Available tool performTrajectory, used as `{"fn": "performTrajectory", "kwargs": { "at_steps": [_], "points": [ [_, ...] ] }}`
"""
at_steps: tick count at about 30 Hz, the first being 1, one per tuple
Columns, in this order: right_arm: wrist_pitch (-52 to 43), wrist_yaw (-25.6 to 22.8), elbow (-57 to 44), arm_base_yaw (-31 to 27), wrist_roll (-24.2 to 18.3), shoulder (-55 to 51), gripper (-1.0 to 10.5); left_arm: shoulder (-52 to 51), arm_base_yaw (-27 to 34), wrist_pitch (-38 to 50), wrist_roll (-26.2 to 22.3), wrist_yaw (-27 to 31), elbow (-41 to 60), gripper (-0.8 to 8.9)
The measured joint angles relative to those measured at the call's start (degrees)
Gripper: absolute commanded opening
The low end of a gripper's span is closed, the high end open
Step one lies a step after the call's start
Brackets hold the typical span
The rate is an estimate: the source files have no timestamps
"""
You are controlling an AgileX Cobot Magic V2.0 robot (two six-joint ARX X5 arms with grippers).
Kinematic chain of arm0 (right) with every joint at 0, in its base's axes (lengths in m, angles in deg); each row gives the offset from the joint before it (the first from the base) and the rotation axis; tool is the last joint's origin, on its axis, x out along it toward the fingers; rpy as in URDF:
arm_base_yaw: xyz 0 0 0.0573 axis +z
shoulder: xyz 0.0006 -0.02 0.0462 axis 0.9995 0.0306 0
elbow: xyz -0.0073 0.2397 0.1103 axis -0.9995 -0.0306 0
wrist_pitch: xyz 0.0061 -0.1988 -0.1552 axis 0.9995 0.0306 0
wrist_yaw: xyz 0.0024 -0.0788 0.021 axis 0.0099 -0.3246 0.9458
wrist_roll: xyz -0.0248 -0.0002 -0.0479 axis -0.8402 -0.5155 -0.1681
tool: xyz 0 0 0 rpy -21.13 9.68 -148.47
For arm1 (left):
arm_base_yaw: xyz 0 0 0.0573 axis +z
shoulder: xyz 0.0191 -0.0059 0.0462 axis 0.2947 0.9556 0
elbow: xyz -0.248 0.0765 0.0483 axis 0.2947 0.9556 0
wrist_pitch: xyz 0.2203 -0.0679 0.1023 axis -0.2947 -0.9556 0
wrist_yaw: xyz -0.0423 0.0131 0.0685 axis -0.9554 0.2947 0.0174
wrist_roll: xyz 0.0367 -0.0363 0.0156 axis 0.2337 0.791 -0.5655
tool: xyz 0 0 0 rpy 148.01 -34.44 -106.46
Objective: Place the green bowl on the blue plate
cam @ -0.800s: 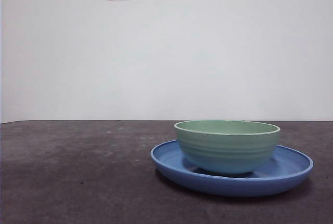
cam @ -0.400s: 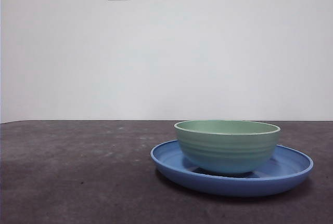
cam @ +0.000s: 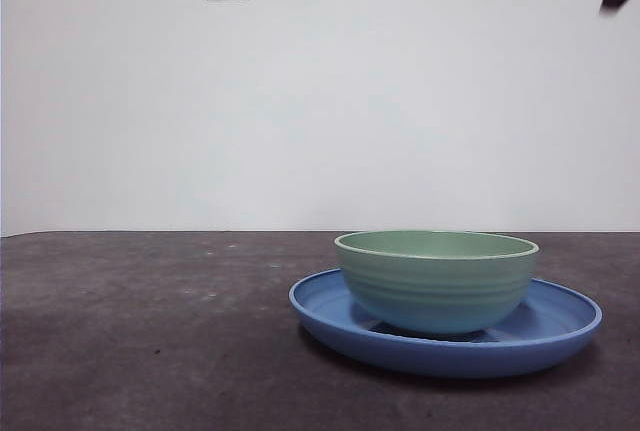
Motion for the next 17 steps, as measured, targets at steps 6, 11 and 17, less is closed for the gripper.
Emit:
{"fn": "performTrajectory", "kwargs": {
  "at_steps": [6, 11, 17],
  "points": [
    [-5.77, -2.38, 0.0, -1.29, -0.09, 10.69, 5.6, 0.0, 0.0, 0.02, 0.0, 0.0, 0.0, 5.31],
    [-10.56, -2.64, 0.0, -3.15, -1.2, 18.4, 4.6, 0.0, 0.0, 0.02, 0.0, 0.0, 0.0, 5.31],
    [-17.77, -2.69, 0.0, -3.39, -1.55, 25.22, 3.0, 0.0, 0.0, 0.0, 0.02, 0.0, 0.0, 5.31]
  ]
}}
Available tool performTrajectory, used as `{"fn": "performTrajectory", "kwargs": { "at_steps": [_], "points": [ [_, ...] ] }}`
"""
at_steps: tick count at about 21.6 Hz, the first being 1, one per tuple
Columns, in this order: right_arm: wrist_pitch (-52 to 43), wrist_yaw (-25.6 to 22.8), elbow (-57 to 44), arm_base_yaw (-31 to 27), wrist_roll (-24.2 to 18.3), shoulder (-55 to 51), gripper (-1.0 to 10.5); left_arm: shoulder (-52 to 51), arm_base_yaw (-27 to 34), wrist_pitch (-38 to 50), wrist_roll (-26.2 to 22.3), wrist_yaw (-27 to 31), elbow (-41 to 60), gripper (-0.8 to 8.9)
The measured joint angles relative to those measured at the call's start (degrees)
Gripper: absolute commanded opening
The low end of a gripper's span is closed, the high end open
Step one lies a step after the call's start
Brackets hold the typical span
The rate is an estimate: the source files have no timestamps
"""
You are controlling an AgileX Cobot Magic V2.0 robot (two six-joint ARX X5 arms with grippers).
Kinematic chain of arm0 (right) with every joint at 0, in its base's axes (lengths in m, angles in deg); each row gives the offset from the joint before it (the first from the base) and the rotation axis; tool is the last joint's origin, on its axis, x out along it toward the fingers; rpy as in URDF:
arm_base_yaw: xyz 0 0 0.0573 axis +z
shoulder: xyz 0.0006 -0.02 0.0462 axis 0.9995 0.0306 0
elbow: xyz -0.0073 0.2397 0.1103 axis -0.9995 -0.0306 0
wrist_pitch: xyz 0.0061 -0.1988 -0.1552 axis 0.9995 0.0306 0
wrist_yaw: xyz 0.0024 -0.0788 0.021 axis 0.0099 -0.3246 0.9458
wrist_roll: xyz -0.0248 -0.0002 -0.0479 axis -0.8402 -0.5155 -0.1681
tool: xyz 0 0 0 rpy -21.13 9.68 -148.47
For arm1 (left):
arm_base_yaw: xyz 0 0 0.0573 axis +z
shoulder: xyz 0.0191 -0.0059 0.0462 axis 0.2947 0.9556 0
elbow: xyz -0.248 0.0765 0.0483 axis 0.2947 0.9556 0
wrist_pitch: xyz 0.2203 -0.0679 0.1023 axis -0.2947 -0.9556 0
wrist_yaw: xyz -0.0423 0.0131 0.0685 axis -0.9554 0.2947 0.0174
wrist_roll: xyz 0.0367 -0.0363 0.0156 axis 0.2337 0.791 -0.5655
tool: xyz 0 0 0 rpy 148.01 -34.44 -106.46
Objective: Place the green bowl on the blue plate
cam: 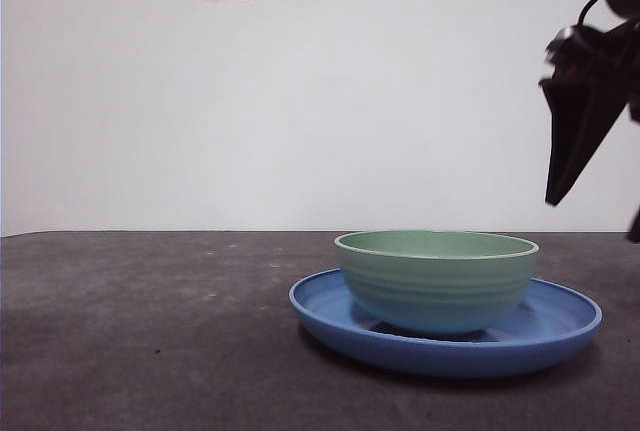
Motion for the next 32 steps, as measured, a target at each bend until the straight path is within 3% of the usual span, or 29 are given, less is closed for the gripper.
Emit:
{"fn": "performTrajectory", "kwargs": {
  "at_steps": [13, 21, 25, 32],
  "points": [
    [-5.97, 1.53, 0.02, 1.95, -0.46, 10.56, 2.2, 0.0, 0.0, 0.02, -0.02, 0.0, 0.0, 5.31],
    [-7.54, 1.88, 0.04, 2.32, -0.63, 13.73, 1.2, 0.0, 0.0, 0.02, -0.02, 0.0, 0.0, 5.31],
    [-7.63, 3.96, 0.04, 2.54, -0.79, 15.39, 0.1, 0.0, 0.0, 0.02, -0.02, 0.0, 0.0, 5.31],
    [-6.84, 4.42, 1.25, 2.6, -0.81, 15.61, 0.1, 0.0, 0.0, 0.02, 0.0, 0.0, 0.0, 5.31]
  ]
}}
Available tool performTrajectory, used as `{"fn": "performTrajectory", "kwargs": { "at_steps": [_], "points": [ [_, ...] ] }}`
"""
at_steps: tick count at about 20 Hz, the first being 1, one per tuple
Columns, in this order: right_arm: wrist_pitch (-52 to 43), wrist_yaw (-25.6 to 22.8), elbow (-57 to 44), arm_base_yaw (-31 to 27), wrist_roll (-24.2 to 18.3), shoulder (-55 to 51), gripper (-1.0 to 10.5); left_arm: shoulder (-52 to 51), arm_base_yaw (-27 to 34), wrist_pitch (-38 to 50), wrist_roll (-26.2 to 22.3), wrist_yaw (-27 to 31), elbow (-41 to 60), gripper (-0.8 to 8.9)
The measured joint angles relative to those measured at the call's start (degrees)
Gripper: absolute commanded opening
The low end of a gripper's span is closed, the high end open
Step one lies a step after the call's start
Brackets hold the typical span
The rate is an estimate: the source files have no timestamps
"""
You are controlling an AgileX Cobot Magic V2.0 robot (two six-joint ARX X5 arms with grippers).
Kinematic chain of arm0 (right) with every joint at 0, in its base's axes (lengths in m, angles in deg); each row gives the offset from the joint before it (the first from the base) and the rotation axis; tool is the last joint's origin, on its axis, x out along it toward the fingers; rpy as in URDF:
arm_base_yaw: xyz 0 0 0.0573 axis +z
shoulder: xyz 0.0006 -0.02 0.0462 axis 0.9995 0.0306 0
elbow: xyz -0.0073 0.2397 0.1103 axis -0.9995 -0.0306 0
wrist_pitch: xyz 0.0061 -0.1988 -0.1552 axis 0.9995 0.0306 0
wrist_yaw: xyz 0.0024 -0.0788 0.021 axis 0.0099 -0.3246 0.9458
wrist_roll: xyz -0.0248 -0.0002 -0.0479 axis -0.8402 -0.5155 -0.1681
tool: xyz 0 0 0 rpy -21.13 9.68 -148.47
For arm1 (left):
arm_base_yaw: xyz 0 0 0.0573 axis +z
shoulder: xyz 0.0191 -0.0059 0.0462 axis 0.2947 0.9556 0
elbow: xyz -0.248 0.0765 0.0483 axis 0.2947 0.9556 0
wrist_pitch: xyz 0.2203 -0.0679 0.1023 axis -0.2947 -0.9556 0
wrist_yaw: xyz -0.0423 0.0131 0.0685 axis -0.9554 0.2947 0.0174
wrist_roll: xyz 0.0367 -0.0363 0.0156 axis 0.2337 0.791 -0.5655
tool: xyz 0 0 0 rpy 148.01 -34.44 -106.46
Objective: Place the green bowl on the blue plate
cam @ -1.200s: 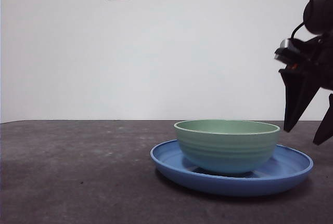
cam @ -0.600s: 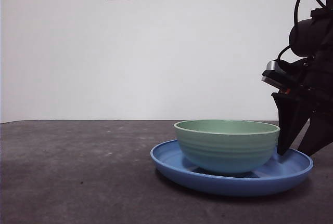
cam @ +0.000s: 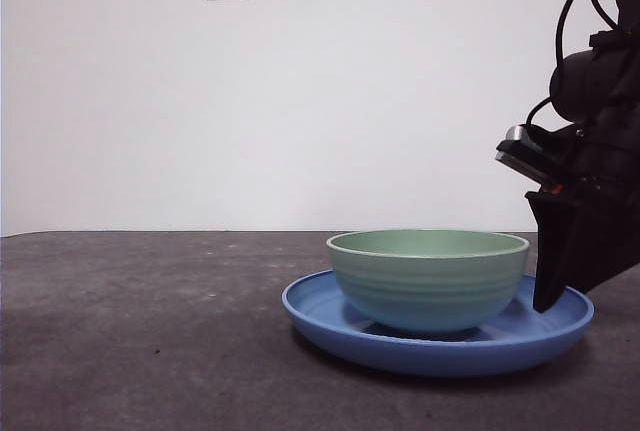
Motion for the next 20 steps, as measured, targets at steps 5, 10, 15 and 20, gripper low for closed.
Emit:
{"fn": "performTrajectory", "kwargs": {
  "at_steps": [5, 10, 15, 20],
  "points": [
    [2.49, 0.92, 5.35, 1.79, 0.87, 0.04, 0.1, 0.0, 0.0, 0.0, -0.02, 0.02, 0.0, 5.31],
    [-0.04, 2.69, 8.07, 6.71, 5.86, 0.07, 0.1, 0.0, 0.0, 0.04, -0.02, 0.0, 0.0, 5.31],
    [-4.44, 2.82, 8.07, 12.37, 12.35, 0.81, 0.1, 0.0, 0.0, 0.85, -0.02, 0.0, 0.0, 5.31],
    [-8.13, 2.32, 8.07, 15.32, 15.32, 4.57, 0.1, 0.0, 0.0, 0.85, -0.02, 0.0, 0.0, 5.31]
  ]
}}
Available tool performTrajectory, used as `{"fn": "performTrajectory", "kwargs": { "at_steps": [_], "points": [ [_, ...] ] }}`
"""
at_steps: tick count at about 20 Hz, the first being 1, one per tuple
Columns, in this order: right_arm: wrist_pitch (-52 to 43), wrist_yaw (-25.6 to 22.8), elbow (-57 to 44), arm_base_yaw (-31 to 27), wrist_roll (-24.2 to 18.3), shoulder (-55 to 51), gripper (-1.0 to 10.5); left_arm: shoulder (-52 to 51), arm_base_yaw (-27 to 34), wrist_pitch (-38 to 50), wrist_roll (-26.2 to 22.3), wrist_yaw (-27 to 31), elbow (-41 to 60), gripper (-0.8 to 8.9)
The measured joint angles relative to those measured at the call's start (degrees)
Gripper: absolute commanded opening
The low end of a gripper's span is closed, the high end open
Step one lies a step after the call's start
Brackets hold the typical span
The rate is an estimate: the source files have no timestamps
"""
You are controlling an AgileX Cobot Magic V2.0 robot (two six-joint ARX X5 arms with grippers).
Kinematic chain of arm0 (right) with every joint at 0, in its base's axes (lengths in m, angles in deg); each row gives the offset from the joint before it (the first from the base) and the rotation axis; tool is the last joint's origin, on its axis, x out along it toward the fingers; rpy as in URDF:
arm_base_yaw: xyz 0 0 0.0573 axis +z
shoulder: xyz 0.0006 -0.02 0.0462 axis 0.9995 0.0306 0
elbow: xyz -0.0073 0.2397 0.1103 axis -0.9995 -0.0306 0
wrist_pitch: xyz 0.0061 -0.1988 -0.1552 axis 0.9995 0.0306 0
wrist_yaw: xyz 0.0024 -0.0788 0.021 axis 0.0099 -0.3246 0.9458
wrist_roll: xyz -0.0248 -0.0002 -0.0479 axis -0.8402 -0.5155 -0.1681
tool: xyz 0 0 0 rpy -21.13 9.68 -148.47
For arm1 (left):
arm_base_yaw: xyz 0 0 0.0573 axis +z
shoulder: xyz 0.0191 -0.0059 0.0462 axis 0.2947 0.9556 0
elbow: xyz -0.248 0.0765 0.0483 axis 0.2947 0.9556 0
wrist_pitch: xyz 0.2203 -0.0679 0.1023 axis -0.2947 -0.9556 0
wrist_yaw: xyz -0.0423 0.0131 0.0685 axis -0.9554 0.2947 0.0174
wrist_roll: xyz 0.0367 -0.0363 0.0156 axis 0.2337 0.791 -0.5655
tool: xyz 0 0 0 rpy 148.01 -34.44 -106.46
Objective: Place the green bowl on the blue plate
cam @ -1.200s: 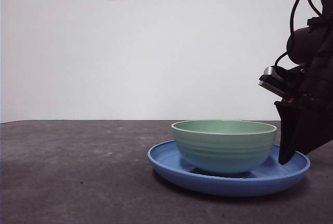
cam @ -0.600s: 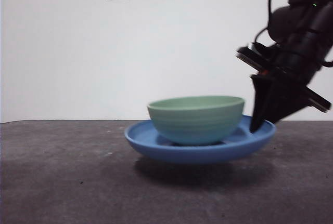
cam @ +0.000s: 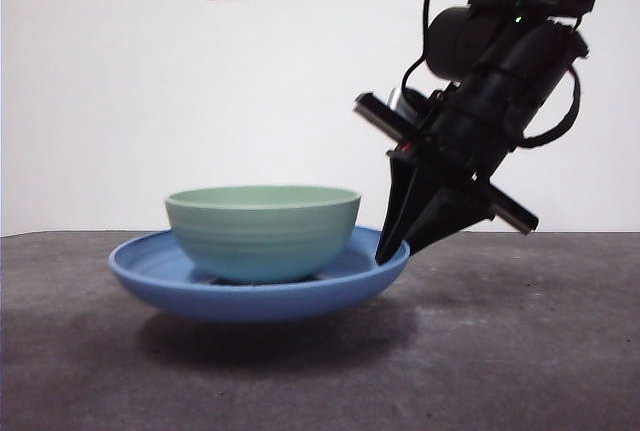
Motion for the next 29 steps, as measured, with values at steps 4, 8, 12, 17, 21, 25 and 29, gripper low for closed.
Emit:
{"fn": "performTrajectory", "kwargs": {
  "at_steps": [4, 8, 12, 17, 21, 25, 29],
  "points": [
    [-0.11, -1.31, 0.0, 0.04, 0.66, 2.51, 0.1, 0.0, 0.0, 0.0, 0.0, 0.02, 0.0, 5.31],
    [-1.2, -1.62, 0.0, 0.0, 0.79, 2.95, 0.2, 0.0, 0.0, 0.0, 0.0, 0.02, 0.0, 5.31],
    [-1.2, -1.42, 0.02, -0.02, 0.76, 2.93, 1.4, 0.0, 0.0, 0.0, 0.0, 0.0, 0.0, 5.31],
    [5.84, -10.71, 1.31, -0.39, -2.05, -3.34, 2.4, 0.0, 0.0, 0.0, 0.0, 0.0, 0.0, 5.31],
    [15.3, -18.64, 1.73, -0.57, -5.14, -17.2, 3.7, 0.0, 0.0, 0.0, 0.0, 0.0, 0.0, 5.31],
    [23.82, -23.19, 1.73, 3.67, -6.56, -32.39, 4.6, 0.0, 0.0, 0.0, 0.0, 0.02, 0.0, 5.31],
    [29.22, -25.88, 1.73, 9.77, -6.78, -44.13, 5.6, 0.0, 0.0, 0.0, -0.02, 0.02, 0.0, 5.31]
  ]
}}
